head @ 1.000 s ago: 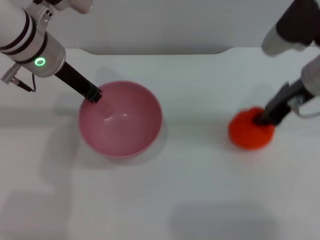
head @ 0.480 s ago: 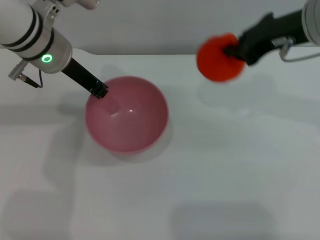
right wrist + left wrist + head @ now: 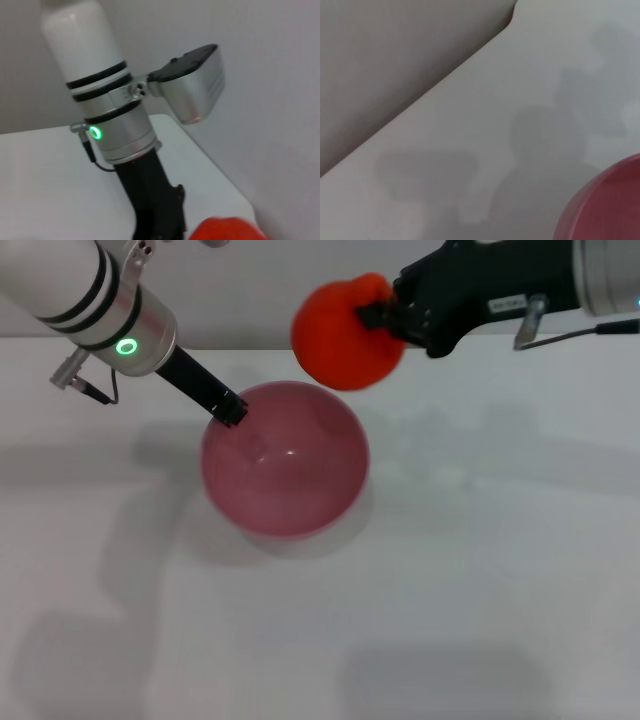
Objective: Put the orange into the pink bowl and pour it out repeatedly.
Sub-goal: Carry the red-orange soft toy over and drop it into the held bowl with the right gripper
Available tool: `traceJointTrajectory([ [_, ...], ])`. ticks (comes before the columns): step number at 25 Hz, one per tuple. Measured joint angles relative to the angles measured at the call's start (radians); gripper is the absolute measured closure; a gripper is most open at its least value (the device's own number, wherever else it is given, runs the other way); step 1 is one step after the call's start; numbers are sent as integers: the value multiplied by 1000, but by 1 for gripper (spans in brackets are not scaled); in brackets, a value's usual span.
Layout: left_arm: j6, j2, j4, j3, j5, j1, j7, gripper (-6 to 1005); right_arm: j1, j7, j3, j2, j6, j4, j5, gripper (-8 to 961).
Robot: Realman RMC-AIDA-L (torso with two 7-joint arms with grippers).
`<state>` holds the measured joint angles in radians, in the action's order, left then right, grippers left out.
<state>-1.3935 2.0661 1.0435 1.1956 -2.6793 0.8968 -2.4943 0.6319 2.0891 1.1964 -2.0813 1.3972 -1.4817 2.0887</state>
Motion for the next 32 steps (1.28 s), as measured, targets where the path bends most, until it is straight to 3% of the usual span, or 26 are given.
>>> traceJointTrajectory([
  [8, 1, 1, 0, 11, 14, 7, -1, 955, 42, -4, 36, 4, -9, 119, -39, 859],
  [18, 4, 2, 4, 34, 31, 7, -5, 955, 49, 4, 42, 4, -15, 140, -42, 782],
  [23, 3, 2, 5, 43, 32, 5, -8, 955, 40, 3, 38, 4, -16, 140, -49, 588],
  [29, 2, 1, 7, 49, 36, 0, -9, 955, 25, -1, 27, 4, -17, 136, -61, 473],
  [32, 9, 2, 7, 55, 42, -4, -8, 956, 0, -25, -3, 4, -30, 131, -106, 473],
])
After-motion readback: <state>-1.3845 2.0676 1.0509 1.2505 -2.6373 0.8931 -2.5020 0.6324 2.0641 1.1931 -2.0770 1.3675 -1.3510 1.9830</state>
